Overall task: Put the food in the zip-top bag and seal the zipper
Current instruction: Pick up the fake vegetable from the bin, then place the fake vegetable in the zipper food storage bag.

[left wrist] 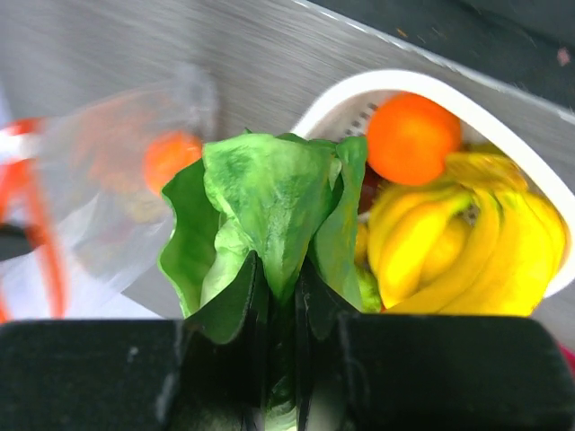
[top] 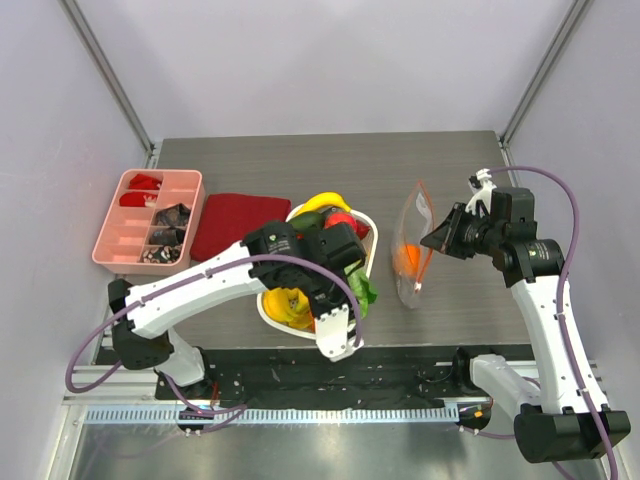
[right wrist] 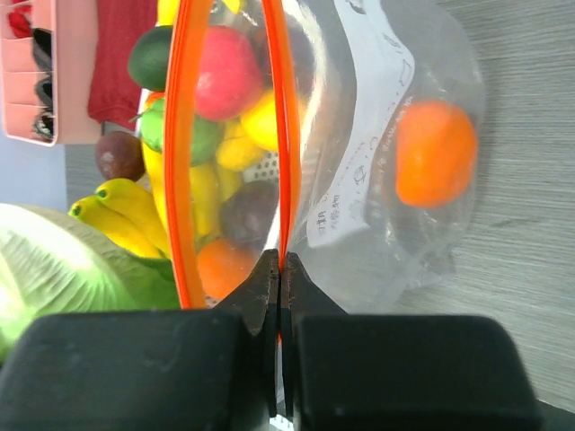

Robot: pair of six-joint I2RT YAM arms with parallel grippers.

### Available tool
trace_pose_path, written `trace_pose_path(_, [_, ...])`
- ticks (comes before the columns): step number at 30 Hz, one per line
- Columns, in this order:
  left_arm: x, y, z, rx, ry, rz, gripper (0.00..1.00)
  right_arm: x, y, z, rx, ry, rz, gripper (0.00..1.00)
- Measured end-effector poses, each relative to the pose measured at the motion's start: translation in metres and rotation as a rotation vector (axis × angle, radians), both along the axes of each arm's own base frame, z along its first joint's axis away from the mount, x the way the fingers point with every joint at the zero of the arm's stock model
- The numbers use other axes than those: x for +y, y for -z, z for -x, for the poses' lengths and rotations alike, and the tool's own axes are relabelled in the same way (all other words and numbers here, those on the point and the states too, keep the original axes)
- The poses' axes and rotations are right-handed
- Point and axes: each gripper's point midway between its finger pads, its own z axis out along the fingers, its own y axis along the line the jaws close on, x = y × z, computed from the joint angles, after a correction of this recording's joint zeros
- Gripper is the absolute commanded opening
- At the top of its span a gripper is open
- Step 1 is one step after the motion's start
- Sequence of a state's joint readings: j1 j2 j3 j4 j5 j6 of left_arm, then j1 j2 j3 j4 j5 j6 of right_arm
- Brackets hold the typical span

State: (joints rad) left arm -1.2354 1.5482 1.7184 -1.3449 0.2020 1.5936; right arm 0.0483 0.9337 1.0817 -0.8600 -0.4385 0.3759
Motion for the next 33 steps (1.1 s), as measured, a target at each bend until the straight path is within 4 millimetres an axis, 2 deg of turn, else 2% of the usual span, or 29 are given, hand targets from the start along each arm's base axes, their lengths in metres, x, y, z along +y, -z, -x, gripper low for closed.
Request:
trace_pose_path(6, [-0.019,-0.057,-0.007,0.146,-0.162,0.191,0.00,0.014,-0.014,-0.002,-0.016,-0.023,-0.101,0.01])
trace_pose_path(8, [-0.018,-0.069,-0.014,0.215,-0.246,0.233,0.00,0.019,-0.020,-0.003,-0.017,-0.024,-0.141,0.01])
trace_pose_path(12, [-0.016,-0.077,-0.033,0.390,-0.458,0.313,0.00,0.027,-0.029,-0.005,-0.022,-0.025,-0.211,0.01])
trace_pose_path(16, [-0.023,-0.087,-0.063,0.573,-0.711,0.463,0.00,0.029,-0.016,-0.004,0.004,-0.011,-0.237,0.01])
trace_pose_path(20, [-0.039,-0.111,-0.098,0.755,-0.960,0.693,0.00,0.025,0.020,-0.002,0.080,0.024,-0.217,0.01])
trace_pose_path(22, [-0.050,-0.127,-0.111,0.837,-1.041,0.796,0.00,0.022,0.031,0.000,0.104,0.040,-0.206,0.01])
trace_pose_path(28, [-0.079,-0.184,-0.141,1.233,-1.197,1.148,0.00,0.018,0.030,-0.003,0.084,0.066,-0.194,0.01])
trace_pose_path(32, [-0.105,-0.199,-0.164,1.455,-1.250,1.327,0.00,0.017,0.027,-0.005,0.075,0.084,-0.196,0.01])
trace_pose_path(33, [-0.109,-0.199,-0.164,1.466,-1.247,1.334,0.01,0.017,0.027,-0.005,0.075,0.088,-0.197,0.01])
